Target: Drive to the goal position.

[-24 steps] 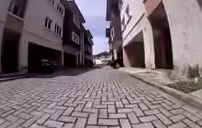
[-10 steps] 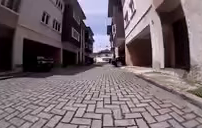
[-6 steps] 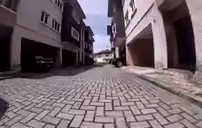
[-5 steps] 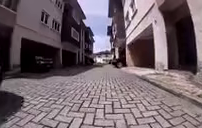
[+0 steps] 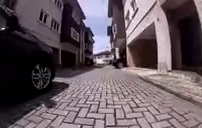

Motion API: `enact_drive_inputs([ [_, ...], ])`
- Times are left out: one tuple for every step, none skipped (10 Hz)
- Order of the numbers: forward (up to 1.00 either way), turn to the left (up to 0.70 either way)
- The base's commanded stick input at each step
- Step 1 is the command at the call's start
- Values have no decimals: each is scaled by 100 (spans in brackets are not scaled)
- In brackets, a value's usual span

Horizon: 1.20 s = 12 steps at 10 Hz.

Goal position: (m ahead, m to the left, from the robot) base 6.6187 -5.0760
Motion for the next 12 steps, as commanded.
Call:
enact_drive_inputs([
  [50,0],
  [50,0],
  [50,0],
  [50,0],
  [50,0],
  [50,0],
  [50,0],
  [50,-13],
  [50,-34],
  [50,-44],
  [50,-50],
  [50,-50],
])
